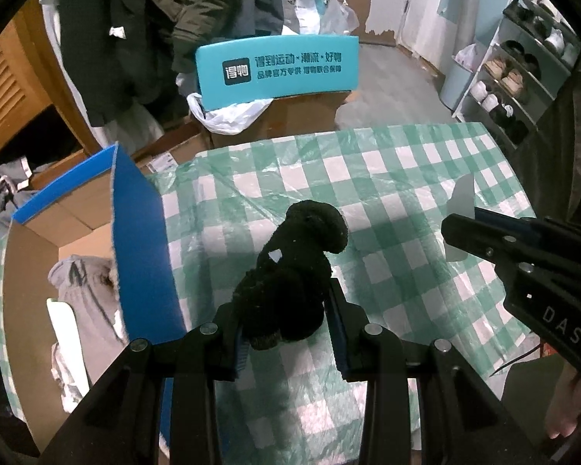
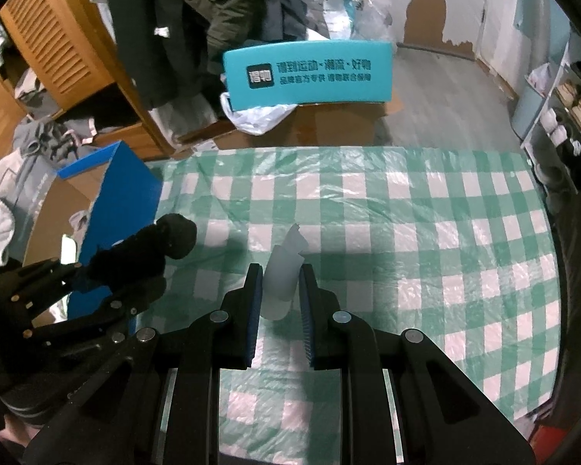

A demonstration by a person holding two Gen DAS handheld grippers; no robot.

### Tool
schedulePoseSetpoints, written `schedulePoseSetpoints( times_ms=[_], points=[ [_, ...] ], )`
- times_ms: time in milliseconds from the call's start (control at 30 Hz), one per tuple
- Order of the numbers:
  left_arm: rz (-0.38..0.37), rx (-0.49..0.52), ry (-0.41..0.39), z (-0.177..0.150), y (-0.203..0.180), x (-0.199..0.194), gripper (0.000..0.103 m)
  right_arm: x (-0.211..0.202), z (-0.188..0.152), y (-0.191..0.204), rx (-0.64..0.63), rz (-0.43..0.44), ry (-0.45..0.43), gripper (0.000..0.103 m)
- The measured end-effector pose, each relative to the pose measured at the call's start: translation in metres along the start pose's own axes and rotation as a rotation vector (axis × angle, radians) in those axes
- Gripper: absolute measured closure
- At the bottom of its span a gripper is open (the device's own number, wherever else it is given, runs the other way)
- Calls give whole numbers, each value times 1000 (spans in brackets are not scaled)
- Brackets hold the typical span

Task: Organize soft objects
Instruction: 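Carry white bottle with right tool while left tool carries black sock to box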

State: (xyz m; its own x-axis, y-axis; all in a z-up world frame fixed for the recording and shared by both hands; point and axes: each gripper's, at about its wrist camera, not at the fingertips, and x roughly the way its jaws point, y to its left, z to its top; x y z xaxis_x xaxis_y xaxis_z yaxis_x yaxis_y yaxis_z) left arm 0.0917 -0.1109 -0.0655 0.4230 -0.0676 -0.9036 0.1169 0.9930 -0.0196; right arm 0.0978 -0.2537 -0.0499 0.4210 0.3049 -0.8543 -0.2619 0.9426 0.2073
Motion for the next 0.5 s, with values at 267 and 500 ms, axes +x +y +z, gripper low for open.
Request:
schedulePoseSetpoints(
  times_ms=[267, 500],
  points=[
    [-2, -24, -24, -11, 15, -22, 68, -13, 0, 17, -29, 1, -26, 86],
    [8, -51, -54, -20, 32, -42, 68, -22, 0, 41, -69, 12, -38, 86]
  ],
)
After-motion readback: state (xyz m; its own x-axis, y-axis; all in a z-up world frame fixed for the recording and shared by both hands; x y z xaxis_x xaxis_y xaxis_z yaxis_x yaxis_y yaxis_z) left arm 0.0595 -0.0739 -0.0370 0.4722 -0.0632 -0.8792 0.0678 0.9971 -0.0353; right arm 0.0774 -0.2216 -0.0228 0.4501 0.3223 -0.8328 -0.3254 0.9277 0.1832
